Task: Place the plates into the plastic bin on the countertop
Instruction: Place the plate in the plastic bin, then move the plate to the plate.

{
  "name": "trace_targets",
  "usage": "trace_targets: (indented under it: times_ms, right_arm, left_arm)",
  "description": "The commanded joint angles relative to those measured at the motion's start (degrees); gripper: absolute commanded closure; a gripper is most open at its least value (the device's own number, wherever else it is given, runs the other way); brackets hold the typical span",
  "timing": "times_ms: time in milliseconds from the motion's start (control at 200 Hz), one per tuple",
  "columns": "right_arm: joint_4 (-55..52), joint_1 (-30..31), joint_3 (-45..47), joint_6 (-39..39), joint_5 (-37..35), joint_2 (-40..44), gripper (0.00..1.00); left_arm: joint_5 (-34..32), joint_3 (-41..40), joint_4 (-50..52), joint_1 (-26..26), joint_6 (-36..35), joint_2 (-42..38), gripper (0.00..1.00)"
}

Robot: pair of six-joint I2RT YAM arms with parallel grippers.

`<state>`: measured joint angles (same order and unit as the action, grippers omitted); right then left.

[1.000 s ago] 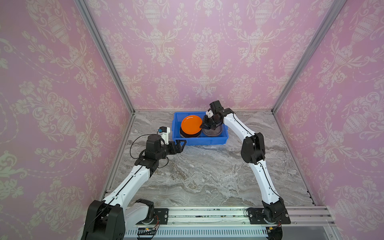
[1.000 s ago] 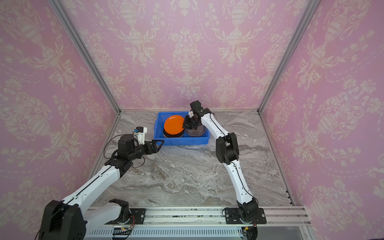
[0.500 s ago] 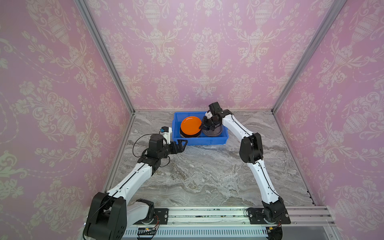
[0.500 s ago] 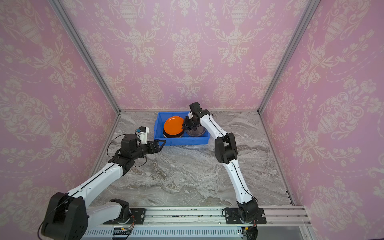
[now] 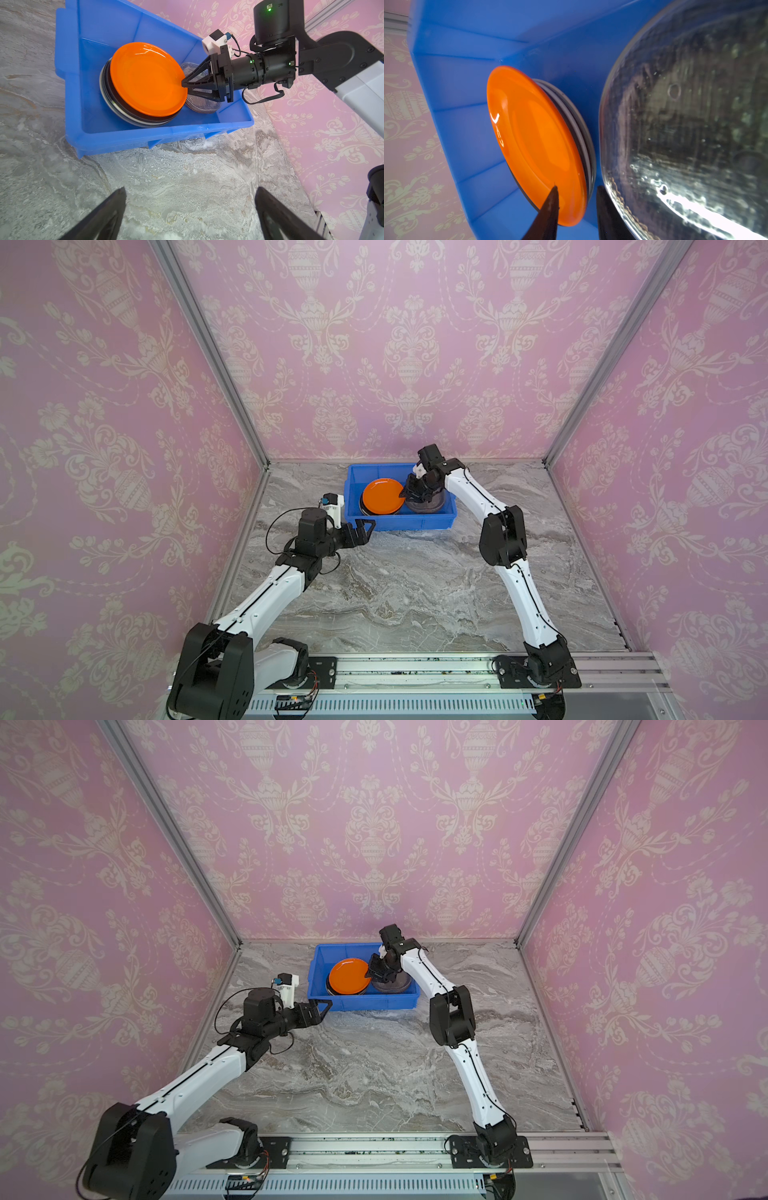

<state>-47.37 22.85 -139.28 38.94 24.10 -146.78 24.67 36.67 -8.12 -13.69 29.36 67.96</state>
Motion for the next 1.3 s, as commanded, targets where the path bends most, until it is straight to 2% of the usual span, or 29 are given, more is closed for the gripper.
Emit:
trace_targets:
  times_ms: [0,165,565,906,1121,1296]
  right_arm:
    - [-1.8,-0.1,1.5,-3.0,-3.6,5.4,0.66]
    - [-1.6,-0.1,1.9,-3.7,-4.7,5.7,0.68]
    - [2.5,0.2,1.0,-1.6,-2.3,0.8,0.78]
    - [2.4,1.1,-1.9,-1.1,-1.6,-2.4,0.78]
    - [3.0,1.2,-2.1,-0.8,-0.4,-2.4,0.86]
    - [2.6,1.6,-2.1,-0.5,0.7,-3.1,0.86]
  left_arm:
    - [-1.2,1.2,-0.6,-0.2,-1.1,1.0,0.01]
    - [-1.2,1.1,-1.4,-0.2,-1.0,1.9,0.01]
    - [-1.2,1.0,-1.9,-0.2,-1.7,4.0,0.01]
    - [-1.2,0.7,-3.0,-0.2,-1.2,5.8,0.01]
    - [-1.5,0.4,-3.6,-0.2,-1.0,6.5,0.01]
    - [-1.2,0.1,-4.7,-0.3,-0.3,6.9,0.01]
